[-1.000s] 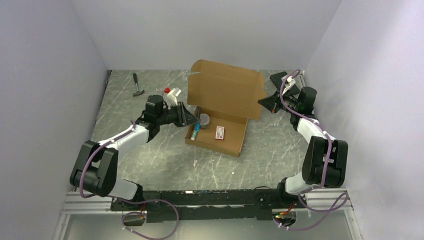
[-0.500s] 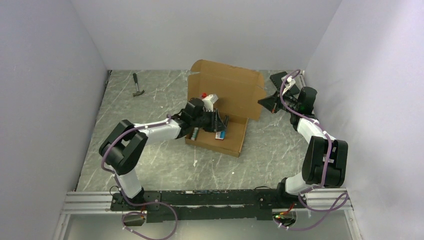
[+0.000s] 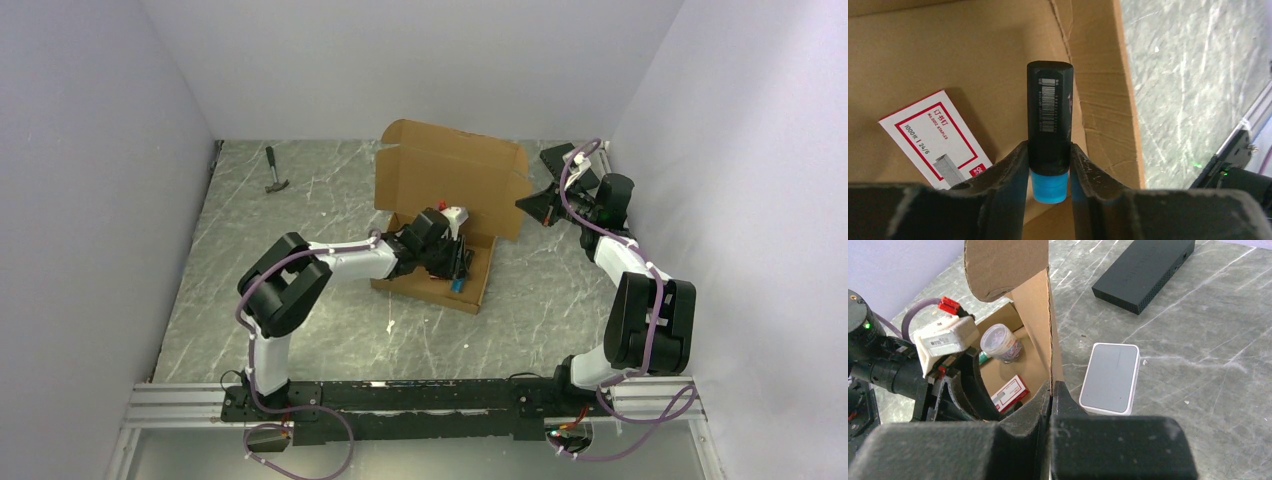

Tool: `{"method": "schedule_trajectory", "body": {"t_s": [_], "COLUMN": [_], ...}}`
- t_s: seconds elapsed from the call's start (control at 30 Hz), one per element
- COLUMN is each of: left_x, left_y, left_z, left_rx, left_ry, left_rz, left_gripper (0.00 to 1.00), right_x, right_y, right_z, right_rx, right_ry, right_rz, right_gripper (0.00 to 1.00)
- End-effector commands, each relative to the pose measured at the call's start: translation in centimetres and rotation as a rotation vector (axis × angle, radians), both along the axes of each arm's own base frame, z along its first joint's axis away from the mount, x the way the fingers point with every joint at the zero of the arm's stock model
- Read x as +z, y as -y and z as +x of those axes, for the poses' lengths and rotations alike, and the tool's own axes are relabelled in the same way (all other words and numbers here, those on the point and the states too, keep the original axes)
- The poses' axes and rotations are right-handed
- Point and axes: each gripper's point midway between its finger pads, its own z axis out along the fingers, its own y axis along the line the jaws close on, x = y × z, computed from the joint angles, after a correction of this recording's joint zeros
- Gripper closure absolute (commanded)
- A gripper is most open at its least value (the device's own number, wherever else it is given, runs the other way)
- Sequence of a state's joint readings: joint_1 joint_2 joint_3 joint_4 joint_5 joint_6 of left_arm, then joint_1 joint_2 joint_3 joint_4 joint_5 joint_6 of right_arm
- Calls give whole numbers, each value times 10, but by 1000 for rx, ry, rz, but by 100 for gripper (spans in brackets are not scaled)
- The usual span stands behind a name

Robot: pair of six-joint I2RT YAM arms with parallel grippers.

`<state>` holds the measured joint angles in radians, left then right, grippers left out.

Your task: Fold the paper box

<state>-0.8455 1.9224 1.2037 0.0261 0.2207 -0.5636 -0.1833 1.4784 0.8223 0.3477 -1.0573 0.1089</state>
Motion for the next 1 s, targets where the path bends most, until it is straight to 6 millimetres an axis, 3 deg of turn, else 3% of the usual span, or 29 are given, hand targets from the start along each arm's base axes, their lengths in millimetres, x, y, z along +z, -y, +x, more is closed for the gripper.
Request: {"method": "schedule_trajectory", "body": {"t_s": [0.0, 0.3, 0.5, 0.63, 0.77, 0.97], "left_x": [7, 32, 68, 88, 101, 115], "left_y": [2, -5, -26, -64, -122, -204], "left_z": [7, 3, 1, 10, 23, 38], "left_rx": [23, 30, 64, 138, 247, 450], "left_ry": [36, 83, 193, 247, 220, 252], "left_rz": [38, 17, -32, -45, -147, -198], "left_gripper": [60, 49, 49, 49, 45, 23], "right_x": [23, 23, 23, 23, 23, 22], "right_y": [-6, -6, -6, -6, -6, -6], "right_z": [-2, -1, -2, -2, -2, -2], "right_rx": [46, 45, 45, 46, 45, 44], "right_ry": [90, 89, 89, 88, 88, 84], "right_rz": [-2, -3, -4, -2, -2, -1], "right_gripper": [100, 100, 100, 100, 100, 100]}}
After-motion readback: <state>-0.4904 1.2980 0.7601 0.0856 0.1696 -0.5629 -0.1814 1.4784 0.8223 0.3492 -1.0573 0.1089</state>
